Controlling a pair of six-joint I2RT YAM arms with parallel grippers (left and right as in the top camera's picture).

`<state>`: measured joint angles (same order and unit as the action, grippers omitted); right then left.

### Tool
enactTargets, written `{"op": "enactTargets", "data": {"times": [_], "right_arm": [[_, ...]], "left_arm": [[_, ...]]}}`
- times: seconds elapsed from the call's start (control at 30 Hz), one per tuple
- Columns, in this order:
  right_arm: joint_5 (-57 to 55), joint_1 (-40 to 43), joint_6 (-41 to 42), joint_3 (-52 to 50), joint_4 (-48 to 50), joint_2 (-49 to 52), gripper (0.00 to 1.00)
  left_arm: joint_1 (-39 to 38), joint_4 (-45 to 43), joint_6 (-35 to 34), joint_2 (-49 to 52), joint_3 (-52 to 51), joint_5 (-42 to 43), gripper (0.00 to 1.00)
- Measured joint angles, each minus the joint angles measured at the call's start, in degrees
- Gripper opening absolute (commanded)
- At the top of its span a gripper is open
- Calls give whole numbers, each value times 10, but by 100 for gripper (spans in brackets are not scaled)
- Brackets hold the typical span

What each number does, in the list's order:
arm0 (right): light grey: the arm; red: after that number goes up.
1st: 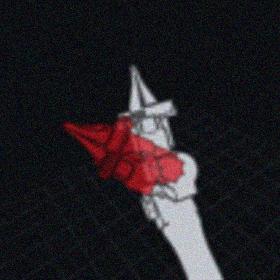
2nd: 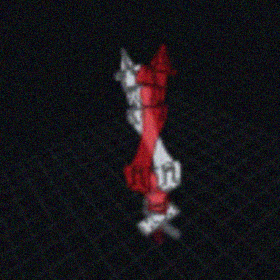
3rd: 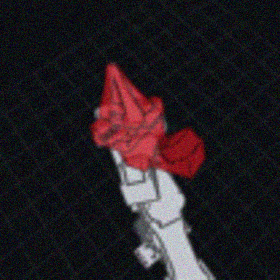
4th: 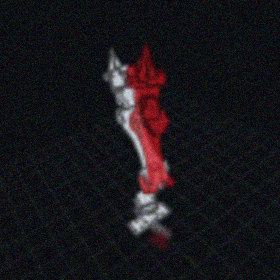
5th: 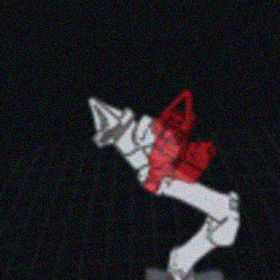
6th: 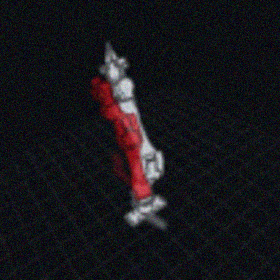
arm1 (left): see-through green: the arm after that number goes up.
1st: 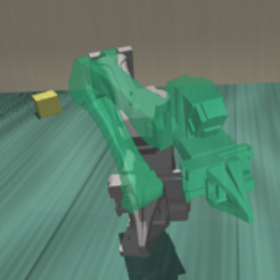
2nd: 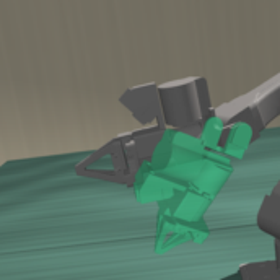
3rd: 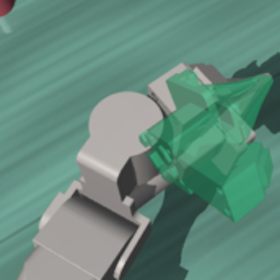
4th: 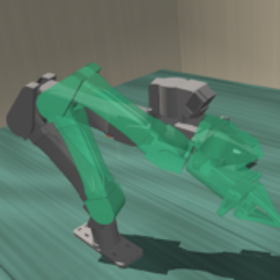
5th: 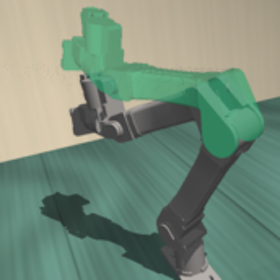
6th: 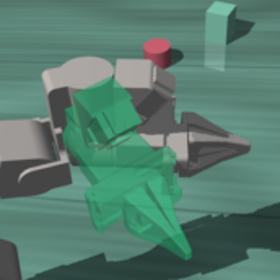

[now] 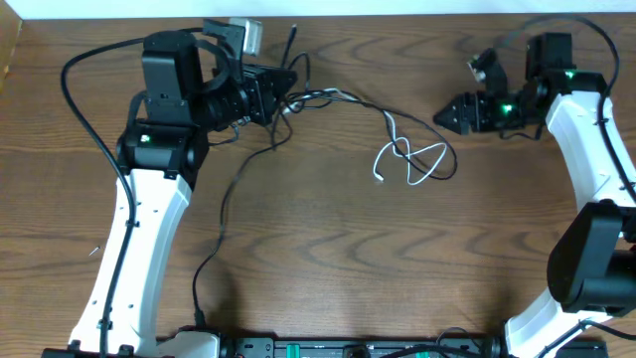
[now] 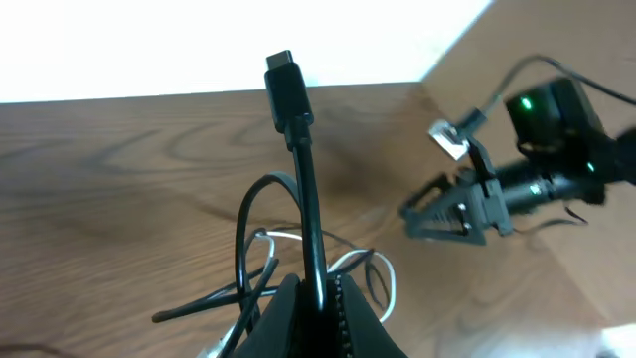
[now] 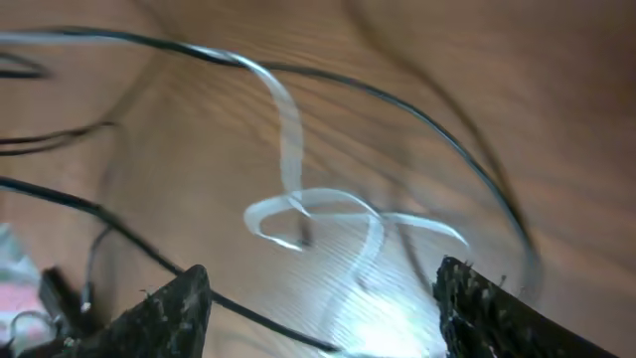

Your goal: Untangle cables

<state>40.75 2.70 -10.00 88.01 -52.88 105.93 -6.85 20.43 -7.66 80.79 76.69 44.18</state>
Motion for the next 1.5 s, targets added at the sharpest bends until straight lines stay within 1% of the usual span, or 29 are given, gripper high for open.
{"op": "enactTargets", "data": {"times": [0.1,0.2,0.4,0.47,0.57,0.83,1.13,1.23,1.37,1.5], "right_arm": [[32,-25,-21,28,1,0,76],[54,-58,-40,49,14,0,79],[56,-129,-76,51,37,0,79],[44,-148,-87,51,38,0,76],[30,-162,-95,51,38,0,75],[18,-156,-103,54,41,0,75],[54,-131,-106,137,1,2,77],[60,-139,-121,141,-32,2,77],[60,-158,-162,141,-91,2,77],[50,-172,-197,141,-125,2,78]], "left_arm": [[-14,4,0,0,0,9,8],[-31,7,0,0,0,11,8],[-58,8,0,0,0,15,8],[-59,8,0,0,0,16,8],[-59,8,0,0,0,16,8],[-59,18,0,1,0,16,8],[-59,24,0,5,0,16,8],[-59,24,0,5,0,16,8],[-59,25,0,5,0,16,8],[-59,25,0,5,0,7,8]]}}
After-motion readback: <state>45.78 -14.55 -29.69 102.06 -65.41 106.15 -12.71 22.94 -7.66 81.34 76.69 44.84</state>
